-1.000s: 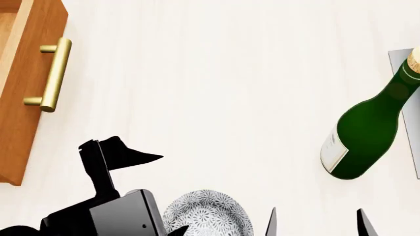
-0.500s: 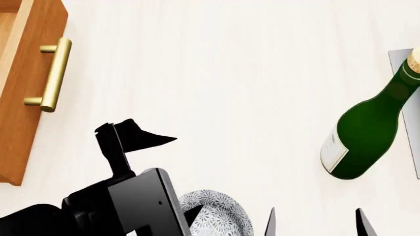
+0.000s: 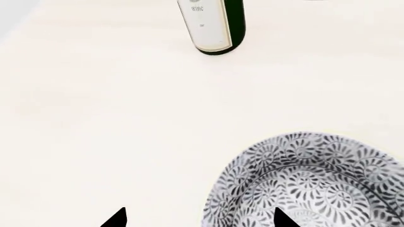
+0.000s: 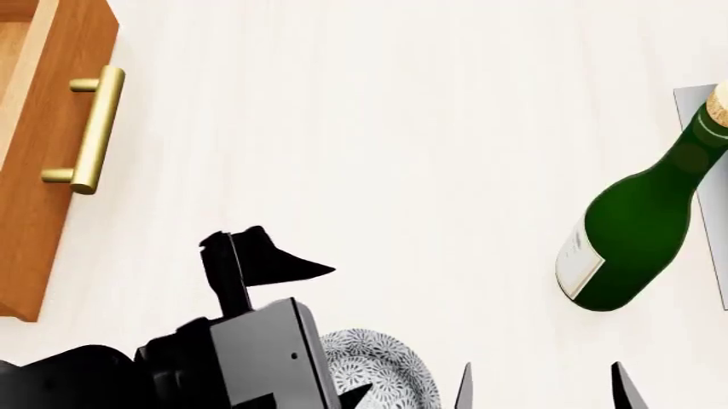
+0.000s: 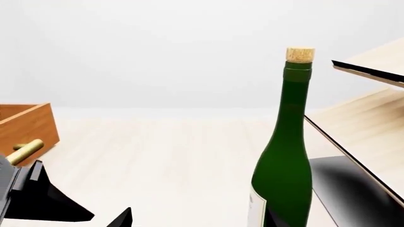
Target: Put the bowl on top of the cabinet.
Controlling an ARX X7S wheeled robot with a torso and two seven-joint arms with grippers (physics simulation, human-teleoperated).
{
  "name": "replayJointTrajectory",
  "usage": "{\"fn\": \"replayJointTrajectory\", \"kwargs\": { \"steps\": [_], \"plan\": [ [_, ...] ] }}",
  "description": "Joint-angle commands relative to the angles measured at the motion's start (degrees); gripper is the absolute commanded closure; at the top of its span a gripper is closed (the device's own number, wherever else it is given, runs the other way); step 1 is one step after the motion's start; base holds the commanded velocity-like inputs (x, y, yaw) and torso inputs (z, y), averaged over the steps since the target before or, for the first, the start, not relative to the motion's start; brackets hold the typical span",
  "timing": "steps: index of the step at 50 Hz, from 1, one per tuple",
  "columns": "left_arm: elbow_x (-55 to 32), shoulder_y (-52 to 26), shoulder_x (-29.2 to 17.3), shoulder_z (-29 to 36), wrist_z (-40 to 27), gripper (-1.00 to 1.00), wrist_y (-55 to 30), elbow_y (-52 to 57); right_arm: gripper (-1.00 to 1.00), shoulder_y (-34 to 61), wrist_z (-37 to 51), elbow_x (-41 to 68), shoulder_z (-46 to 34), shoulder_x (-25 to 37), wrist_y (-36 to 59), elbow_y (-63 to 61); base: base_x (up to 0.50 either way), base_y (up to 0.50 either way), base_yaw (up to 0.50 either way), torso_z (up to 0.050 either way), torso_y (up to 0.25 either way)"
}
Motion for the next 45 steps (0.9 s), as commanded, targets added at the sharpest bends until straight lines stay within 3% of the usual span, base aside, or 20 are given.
{"fn": "replayJointTrajectory", "kwargs": {
  "steps": [1, 20, 32, 33, 45],
  "plan": [
    [2.97, 0.17, 1.74, -0.41, 4.58, -1.0, 1.99, -4.54, -1.0, -0.27, -1.4, -1.21, 1.14, -0.8, -0.59, -0.24, 0.0, 0.0, 0.0, 0.0, -0.015],
    [2.74, 0.83, 2.51, 2.61, 7.88, -1.0, 2.74, -7.73, -1.0, -0.54, -1.01, -1.22, 0.85, -0.36, -0.79, -0.6, 0.0, 0.0, 0.0, 0.0, -0.001],
    [4.9, 2.75, 2.78, 5.18, 9.6, -1.0, 8.22, -11.32, -1.0, -0.6, -0.84, -1.22, 0.62, -0.1, -0.99, -0.55, 0.0, 0.0, 0.0, 0.0, -0.006],
    [5.5, 3.08, 2.79, 5.46, 9.44, 1.0, 9.17, -11.84, -1.0, -0.6, -0.81, -1.2, 0.63, -0.08, -0.97, -0.6, 0.0, 0.0, 0.0, 0.0, -0.009],
    [6.53, 2.78, 2.42, 4.97, 8.46, 1.0, 10.07, -13.07, -1.0, -0.41, -0.66, -0.87, 0.63, 0.22, -1.03, -0.45, 0.0, 0.0, 0.0, 0.0, -0.006]
  ]
}}
